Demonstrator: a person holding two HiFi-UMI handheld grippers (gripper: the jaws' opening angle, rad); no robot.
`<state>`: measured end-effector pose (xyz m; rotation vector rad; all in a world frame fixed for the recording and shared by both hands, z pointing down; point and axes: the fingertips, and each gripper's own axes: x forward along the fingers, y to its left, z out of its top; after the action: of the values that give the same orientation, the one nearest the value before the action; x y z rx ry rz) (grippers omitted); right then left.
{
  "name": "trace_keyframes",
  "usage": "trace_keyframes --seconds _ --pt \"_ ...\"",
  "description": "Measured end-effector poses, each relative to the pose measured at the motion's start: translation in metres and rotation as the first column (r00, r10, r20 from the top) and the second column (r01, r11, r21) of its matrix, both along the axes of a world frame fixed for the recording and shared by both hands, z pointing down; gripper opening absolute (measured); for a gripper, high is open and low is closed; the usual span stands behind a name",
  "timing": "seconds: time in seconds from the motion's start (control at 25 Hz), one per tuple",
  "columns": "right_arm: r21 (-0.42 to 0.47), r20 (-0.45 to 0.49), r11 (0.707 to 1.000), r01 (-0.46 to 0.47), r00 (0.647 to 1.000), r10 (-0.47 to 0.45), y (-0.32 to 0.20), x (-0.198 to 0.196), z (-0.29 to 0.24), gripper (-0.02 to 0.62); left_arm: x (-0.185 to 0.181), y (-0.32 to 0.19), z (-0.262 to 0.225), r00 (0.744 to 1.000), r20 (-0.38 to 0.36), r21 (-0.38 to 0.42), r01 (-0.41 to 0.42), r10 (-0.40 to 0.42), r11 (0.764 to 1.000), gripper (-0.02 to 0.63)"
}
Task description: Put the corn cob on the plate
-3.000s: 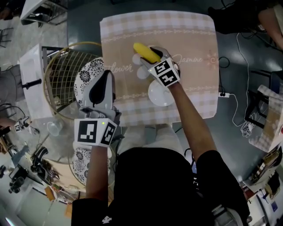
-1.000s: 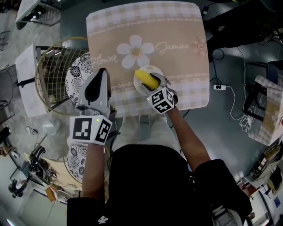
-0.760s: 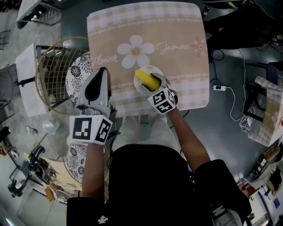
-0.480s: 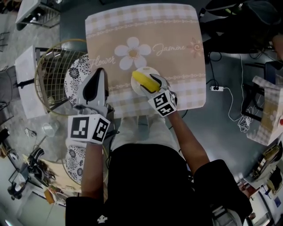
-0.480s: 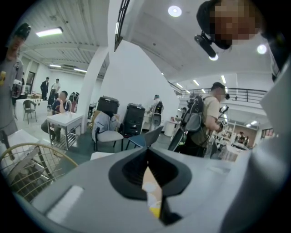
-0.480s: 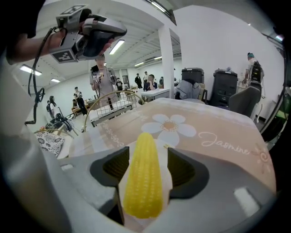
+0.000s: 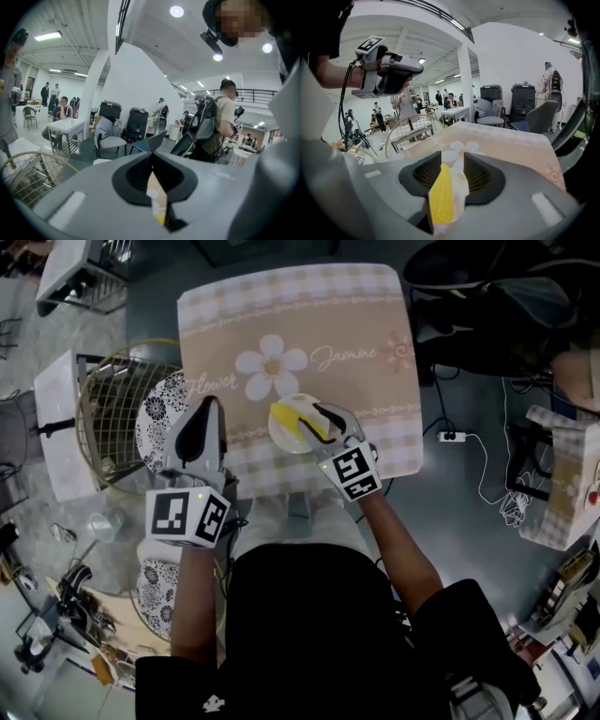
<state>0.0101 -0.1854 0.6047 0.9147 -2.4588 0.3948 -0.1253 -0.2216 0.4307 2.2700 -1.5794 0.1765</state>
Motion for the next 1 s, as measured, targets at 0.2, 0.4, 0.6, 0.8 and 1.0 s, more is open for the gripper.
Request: trace_keyframes --seconds 0.2,0.4,0.6,0.8,1.0 --pt "0.061 0.029 0.998 -0.025 0.999 0.023 -0.004 0.011 -0.034 0.067 0.002 0.005 -0.007 1.000 0.011 0.002 0.009 -0.009 1.000 0.006" --pt "0.128 0.051 0.991 -0.048 0.998 0.042 -0.012 0.023 -0.063 0.018 0.007 0.008 -0.014 1.000 0.014 0.019 0.022 -0.022 1.000 0.006" --pt "0.176 0.070 0.984 -0.036 0.997 0.024 -0.021 0.034 -0.084 0.003 0.016 0.012 -0.018 0.999 0.023 0.033 0.042 -0.043 0.999 0.006" --pt "0.205 0.088 0.979 -0.012 0.996 -0.006 -0.024 0.041 -0.101 0.003 0.026 0.027 -0.023 0.998 0.010 0.050 0.063 -0.063 0.997 0.006" --pt "0.244 0.095 0.969 0.039 0.993 -0.063 -0.024 0.038 -0.114 0.003 0.025 0.044 -0.017 0.992 0.005 0.049 0.122 -0.122 0.991 0.006"
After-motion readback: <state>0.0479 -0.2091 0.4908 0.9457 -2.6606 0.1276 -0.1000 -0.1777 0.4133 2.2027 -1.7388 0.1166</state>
